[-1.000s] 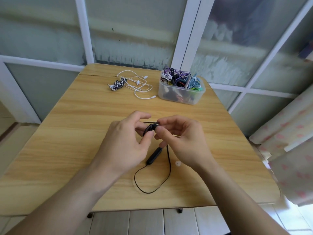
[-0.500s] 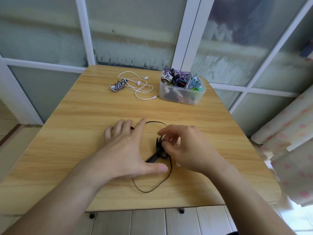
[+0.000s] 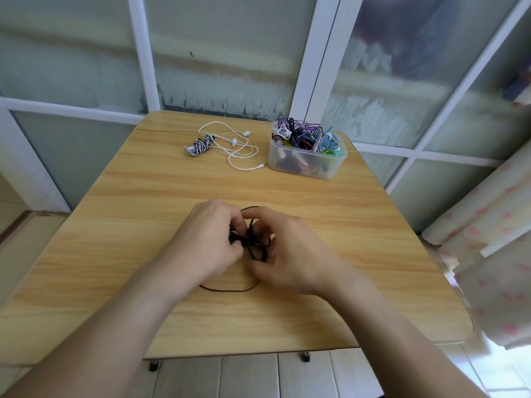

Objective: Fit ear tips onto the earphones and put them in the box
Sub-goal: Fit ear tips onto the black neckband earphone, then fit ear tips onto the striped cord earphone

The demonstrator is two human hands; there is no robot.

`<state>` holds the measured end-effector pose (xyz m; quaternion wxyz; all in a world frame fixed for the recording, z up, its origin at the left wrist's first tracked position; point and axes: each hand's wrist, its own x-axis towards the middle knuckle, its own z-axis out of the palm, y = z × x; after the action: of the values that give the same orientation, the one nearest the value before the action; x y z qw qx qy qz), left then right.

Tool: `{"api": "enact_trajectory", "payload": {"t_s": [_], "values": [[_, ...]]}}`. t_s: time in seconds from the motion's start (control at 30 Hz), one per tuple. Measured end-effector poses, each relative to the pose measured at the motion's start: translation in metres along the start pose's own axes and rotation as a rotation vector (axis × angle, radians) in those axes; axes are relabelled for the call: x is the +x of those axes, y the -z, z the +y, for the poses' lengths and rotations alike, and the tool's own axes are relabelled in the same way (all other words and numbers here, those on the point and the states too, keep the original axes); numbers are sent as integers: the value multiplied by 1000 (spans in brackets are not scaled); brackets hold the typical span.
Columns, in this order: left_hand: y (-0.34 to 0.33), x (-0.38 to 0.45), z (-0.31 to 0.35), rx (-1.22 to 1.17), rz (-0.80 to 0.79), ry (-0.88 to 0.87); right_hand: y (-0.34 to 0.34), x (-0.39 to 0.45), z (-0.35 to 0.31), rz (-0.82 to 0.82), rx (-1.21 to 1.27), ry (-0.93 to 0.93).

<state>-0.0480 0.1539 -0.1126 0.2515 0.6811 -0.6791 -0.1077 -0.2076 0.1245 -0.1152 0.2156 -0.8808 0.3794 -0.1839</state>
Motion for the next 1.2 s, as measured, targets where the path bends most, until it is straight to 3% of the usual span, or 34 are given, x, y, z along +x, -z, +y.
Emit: {"api": "enact_trajectory", "payload": {"t_s": [0.2,0.4,0.5,0.57,0.7,0.87,0.97,1.07,1.2], "values": [[8,8,-14,-446,-19,243,-18,29,-4,26,-113,9],[12,21,-8,-1073,140,497,-14,47,-1,131,-49,-10],[19,29,1,-1315,246,484,2,55,1,248,36,-112],[25,32,7,-1428,235,409,18,61,4,297,121,-166],[26,37,15,-1250,259,311,67,83,21,454,191,-246],[16,46,12,-998,197,320,142,114,49,557,-200,-315],[8,49,8,-846,208,285,156,140,71,473,-373,-383],[5,53,5,-810,232,280,140,157,89,282,-500,-473],[8,61,3,-955,220,392,109,167,102,157,-501,-703]]}}
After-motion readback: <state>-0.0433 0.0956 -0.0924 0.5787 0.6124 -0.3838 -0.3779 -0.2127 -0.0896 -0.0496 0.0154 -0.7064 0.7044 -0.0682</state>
